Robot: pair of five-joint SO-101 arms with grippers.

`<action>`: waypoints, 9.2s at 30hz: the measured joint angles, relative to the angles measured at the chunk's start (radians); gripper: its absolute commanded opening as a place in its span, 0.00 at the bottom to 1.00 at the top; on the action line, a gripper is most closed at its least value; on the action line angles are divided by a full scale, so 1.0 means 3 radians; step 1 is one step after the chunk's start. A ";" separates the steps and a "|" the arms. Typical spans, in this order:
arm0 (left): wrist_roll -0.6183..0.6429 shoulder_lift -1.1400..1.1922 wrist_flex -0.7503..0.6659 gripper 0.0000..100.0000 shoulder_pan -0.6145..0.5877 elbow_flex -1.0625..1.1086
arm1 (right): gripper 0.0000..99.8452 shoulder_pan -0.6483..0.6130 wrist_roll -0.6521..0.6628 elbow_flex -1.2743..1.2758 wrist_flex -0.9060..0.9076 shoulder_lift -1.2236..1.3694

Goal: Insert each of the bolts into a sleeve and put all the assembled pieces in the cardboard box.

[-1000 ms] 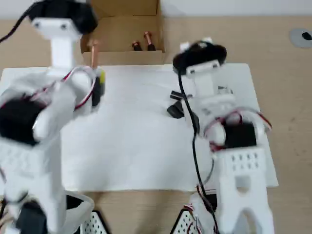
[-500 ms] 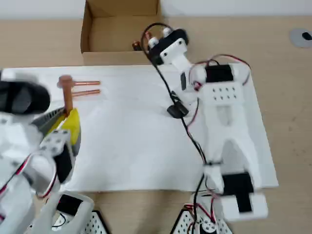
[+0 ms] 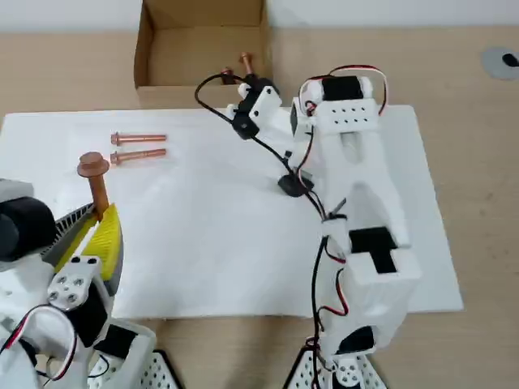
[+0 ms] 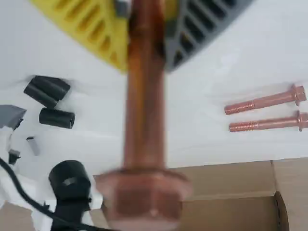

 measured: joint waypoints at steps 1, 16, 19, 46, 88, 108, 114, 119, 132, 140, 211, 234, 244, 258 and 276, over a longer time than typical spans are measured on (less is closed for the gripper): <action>0.0000 -0.0020 0.0000 0.01 0.0000 0.0000 | 0.30 0.0000 0.0010 -0.0036 0.0000 0.0051; 0.0000 -0.0235 0.0000 0.01 0.0000 0.0000 | 0.30 0.0000 0.0056 -0.0629 0.0000 0.0900; 0.0000 -0.0235 0.0000 0.01 0.0000 0.0000 | 0.30 0.0000 0.0056 -0.0742 0.0000 0.1064; -0.0005 -0.0235 0.0005 0.01 0.0000 0.0000 | 0.30 0.0000 0.0205 -0.2414 0.0465 0.2388; -0.0005 -0.0235 0.0005 0.01 0.0000 0.0005 | 0.03 0.0000 -0.0573 -0.2598 0.0491 0.1079; -0.0005 -0.0235 0.0005 0.01 0.0000 0.0005 | 0.03 -0.0537 -0.1146 -0.0895 0.0491 -0.1851; -0.0005 -0.0235 0.0005 0.01 0.0000 0.0005 | 0.03 -0.0962 -0.1151 -0.0292 0.0414 -0.3166; -0.0005 -0.0235 -0.0046 0.01 0.0000 0.0005 | 0.03 -0.0997 -0.1151 0.0455 0.0174 -0.3887; -0.0276 -0.0235 -0.0056 0.01 0.0000 -0.0169 | 0.03 -0.1002 -0.2276 0.2215 -0.0399 -0.5237; -0.0281 -0.0235 -0.0338 0.01 0.0000 -0.0169 | 0.03 -0.1545 -0.3048 0.3258 -0.1151 -0.5938; 0.0670 0.1330 -0.2250 0.01 -0.0849 0.3145 | 0.03 -0.2266 -0.3084 0.5529 -0.3560 -0.6879; 0.0650 0.3258 -0.2010 0.17 -0.0869 0.2547 | 0.03 -0.2230 -0.3084 0.5529 -0.3560 -0.6879; 0.0634 0.3289 -0.1632 0.17 -0.0869 0.1923 | 0.03 -0.2230 -0.3084 0.5529 -0.3560 -0.6879; 0.0634 0.3294 -0.2603 0.17 -0.0609 0.2429 | 0.03 -0.2230 -0.3084 0.5529 -0.3560 -0.6879; 0.0634 0.3294 -0.2654 0.17 -0.0552 0.2644 | 0.03 -0.2230 -0.3084 0.5529 -0.3560 -0.6879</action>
